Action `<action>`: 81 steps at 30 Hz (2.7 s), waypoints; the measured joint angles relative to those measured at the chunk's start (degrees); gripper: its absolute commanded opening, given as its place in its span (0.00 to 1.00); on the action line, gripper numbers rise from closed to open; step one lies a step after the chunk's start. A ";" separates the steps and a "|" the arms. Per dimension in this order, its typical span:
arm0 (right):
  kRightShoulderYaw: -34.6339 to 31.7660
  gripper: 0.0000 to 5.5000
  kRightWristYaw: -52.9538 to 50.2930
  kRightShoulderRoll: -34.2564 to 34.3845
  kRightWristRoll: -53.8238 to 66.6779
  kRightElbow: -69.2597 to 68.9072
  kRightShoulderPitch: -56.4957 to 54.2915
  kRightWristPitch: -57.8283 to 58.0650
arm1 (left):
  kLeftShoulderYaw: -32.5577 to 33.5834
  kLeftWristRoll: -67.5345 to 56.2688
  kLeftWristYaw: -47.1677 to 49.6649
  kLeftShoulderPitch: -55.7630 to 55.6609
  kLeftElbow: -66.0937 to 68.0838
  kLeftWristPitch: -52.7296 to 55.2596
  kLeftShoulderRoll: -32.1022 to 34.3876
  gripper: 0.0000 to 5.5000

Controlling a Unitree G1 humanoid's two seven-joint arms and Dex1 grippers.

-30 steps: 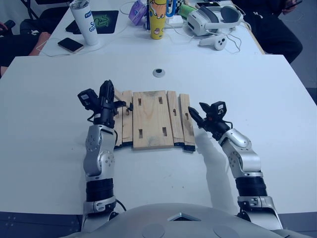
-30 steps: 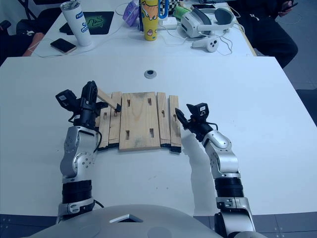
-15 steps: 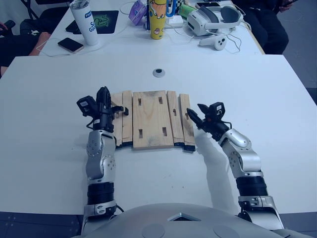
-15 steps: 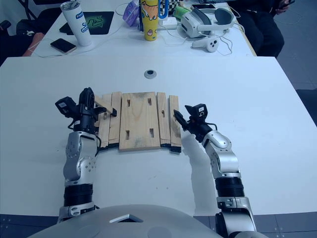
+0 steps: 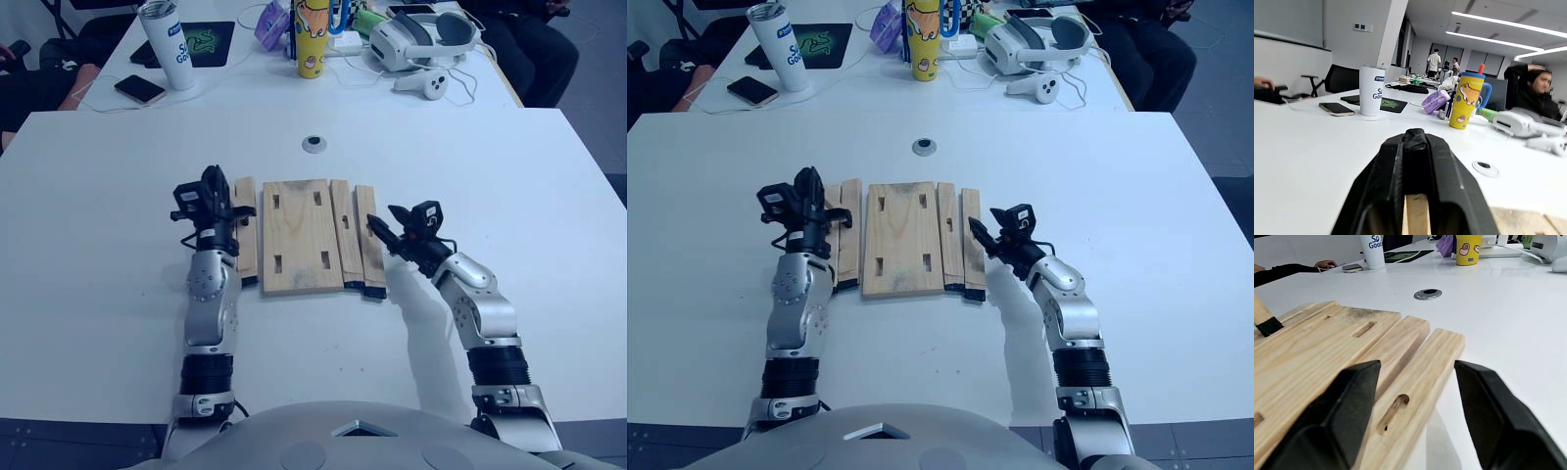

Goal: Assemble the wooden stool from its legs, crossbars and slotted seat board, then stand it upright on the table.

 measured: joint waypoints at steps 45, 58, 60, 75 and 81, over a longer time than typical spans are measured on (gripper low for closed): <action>1.45 0.51 -3.79 5.49 -2.38 4.09 2.08 -3.61 | 7.72 -6.96 -9.34 -27.65 3.86 6.26 7.03 0.00; 0.52 0.51 -4.41 6.83 -2.04 4.33 2.01 -6.02 | 6.54 -7.51 -8.84 -28.78 -4.50 10.62 6.94 0.00; -0.34 0.51 -4.07 7.30 -0.75 2.86 2.07 -7.96 | 6.74 -7.62 -8.83 -28.81 -4.23 11.08 7.09 0.00; -2.06 0.51 -4.45 7.41 0.44 2.19 0.91 -11.04 | 4.00 -5.20 -8.43 -21.70 7.39 17.68 7.27 0.00; -1.99 0.51 -4.48 7.45 0.03 3.35 0.79 -11.20 | 4.80 -5.32 -7.94 -23.09 7.35 17.63 7.04 0.00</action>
